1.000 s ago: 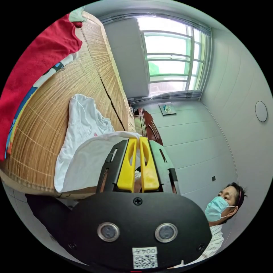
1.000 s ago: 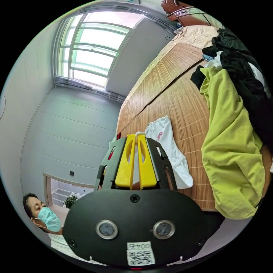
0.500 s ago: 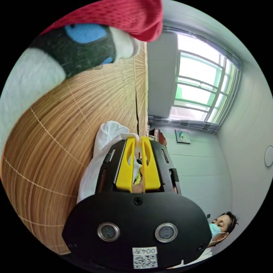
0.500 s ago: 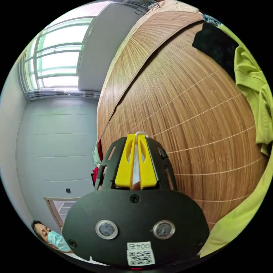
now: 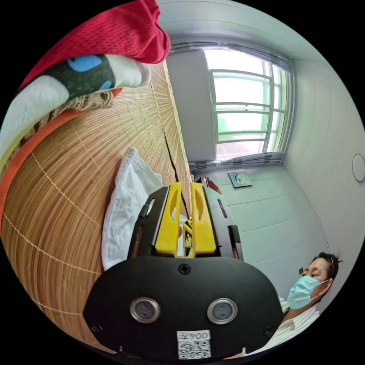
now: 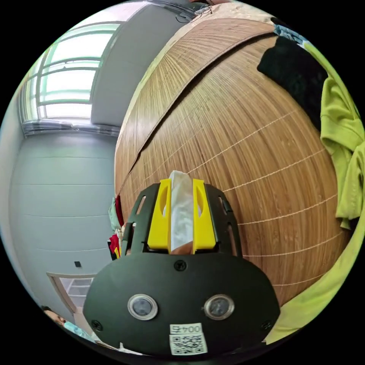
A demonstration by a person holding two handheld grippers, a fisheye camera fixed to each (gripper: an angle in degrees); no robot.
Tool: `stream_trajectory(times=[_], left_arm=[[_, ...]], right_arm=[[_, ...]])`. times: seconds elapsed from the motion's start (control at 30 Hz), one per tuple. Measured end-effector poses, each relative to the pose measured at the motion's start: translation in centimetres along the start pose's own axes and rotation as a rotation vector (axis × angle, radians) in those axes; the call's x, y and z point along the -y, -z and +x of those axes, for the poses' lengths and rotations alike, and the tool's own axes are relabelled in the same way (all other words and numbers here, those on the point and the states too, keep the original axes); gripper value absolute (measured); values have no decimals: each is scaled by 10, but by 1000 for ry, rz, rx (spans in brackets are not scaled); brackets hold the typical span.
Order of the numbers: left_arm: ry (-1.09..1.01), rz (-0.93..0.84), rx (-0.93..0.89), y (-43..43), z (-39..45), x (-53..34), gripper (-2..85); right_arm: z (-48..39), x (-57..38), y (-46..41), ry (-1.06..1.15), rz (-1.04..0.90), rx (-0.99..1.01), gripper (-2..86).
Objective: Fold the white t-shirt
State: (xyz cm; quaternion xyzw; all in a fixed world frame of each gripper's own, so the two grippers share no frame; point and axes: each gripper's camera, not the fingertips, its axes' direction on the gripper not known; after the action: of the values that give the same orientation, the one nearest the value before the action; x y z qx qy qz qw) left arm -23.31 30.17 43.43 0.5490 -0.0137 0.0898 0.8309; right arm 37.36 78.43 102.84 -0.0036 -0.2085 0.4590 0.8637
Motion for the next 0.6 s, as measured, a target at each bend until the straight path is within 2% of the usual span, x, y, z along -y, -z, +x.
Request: stream_trajectory(times=[0.07,0.1,0.17,0.23,0.3,0.37,0.47,0.53,0.6], left_arm=[[-51,-81,-5,-4,21,-20,23],[-64,-104,-7,-4,27,-26,22],[-129,-188,-12,-4,55,-59,20],[-199,-247,10,0,80,-91,22],[-286,-305,80,8,105,-131,27],[-401,-351,210,26,131,-189,37],[-480,-320,333,55,141,-252,36],[-467,-295,412,67,138,-280,24],[-479,-270,488,72,143,-302,17]], right_arm=[[-21,-6,13,87,55,-78,86],[-40,-15,23,170,126,-240,81],[-64,-40,35,293,212,-396,80],[-69,-69,46,329,161,-268,92],[-56,-122,60,330,89,-39,109],[-43,-171,66,346,74,-22,128],[-16,-248,62,320,37,-45,119],[-10,-287,58,327,55,-159,79],[-21,-330,48,422,111,-482,11]])
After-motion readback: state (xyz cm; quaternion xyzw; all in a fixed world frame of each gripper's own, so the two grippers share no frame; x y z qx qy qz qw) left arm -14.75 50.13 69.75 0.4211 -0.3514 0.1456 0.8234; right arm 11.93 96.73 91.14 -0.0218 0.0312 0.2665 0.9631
